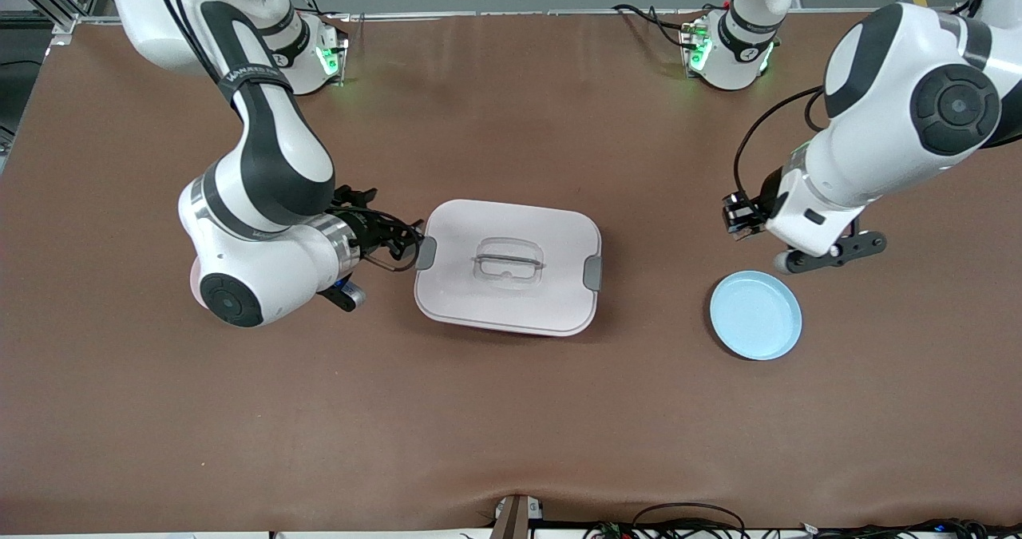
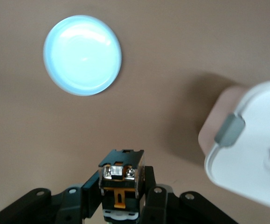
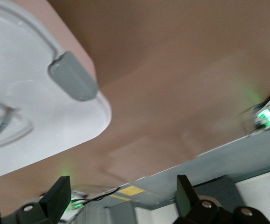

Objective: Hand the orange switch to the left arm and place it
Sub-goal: 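Open the right gripper and withdraw it while the left gripper pulls back, then carry the switch with the left gripper over the light-blue plate, then lower the switch onto the blue plate and open the left gripper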

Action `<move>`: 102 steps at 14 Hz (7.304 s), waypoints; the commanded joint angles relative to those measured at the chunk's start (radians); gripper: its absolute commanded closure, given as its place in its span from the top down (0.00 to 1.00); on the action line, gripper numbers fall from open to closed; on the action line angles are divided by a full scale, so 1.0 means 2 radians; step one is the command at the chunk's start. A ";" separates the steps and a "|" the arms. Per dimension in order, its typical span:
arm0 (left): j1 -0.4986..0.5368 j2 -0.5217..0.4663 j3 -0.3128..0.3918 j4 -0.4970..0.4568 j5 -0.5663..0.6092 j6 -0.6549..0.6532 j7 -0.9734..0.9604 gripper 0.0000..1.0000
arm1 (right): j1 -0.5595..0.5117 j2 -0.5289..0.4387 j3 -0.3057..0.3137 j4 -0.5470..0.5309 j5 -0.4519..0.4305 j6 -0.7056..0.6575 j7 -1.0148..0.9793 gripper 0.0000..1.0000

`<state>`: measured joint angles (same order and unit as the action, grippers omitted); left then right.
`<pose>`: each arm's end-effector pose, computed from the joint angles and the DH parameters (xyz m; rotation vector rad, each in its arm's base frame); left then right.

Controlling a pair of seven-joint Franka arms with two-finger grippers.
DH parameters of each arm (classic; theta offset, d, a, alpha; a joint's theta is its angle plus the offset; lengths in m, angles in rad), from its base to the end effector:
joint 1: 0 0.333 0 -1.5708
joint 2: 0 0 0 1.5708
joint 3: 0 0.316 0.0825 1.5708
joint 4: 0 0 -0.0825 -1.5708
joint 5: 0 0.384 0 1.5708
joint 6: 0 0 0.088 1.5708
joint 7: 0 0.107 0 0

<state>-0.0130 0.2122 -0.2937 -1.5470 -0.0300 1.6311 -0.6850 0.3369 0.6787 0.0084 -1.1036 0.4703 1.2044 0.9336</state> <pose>0.5869 -0.1730 0.5216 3.0523 0.5941 -0.2307 0.6143 0.2825 0.4038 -2.7760 0.7831 1.1218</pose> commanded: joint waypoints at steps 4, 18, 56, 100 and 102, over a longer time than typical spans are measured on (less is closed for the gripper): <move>0.040 -0.001 -0.001 -0.005 0.007 -0.013 -0.205 0.00 | -0.015 -0.007 0.005 -0.002 -0.105 -0.050 -0.124 1.00; 0.112 -0.005 -0.001 -0.149 0.011 0.198 -0.343 0.00 | -0.142 -0.033 0.004 0.003 -0.176 -0.146 -0.396 1.00; 0.125 0.175 -0.003 -0.187 0.175 0.412 -0.498 0.00 | -0.200 -0.093 0.006 0.040 -0.198 -0.127 -0.395 1.00; 0.142 0.065 -0.010 -0.143 0.033 0.294 0.241 1.00 | -0.207 -0.355 0.007 -0.266 -0.211 0.134 -0.454 1.00; 0.151 0.049 -0.009 -0.126 0.032 0.262 0.277 1.00 | -0.208 -0.362 0.007 -0.267 -0.211 0.127 -0.454 1.00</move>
<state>0.2648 0.3555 -0.3068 -1.8237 0.0564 2.2246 -0.2038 -0.0724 -0.0019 0.0161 -1.5921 0.0481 1.4484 0.0136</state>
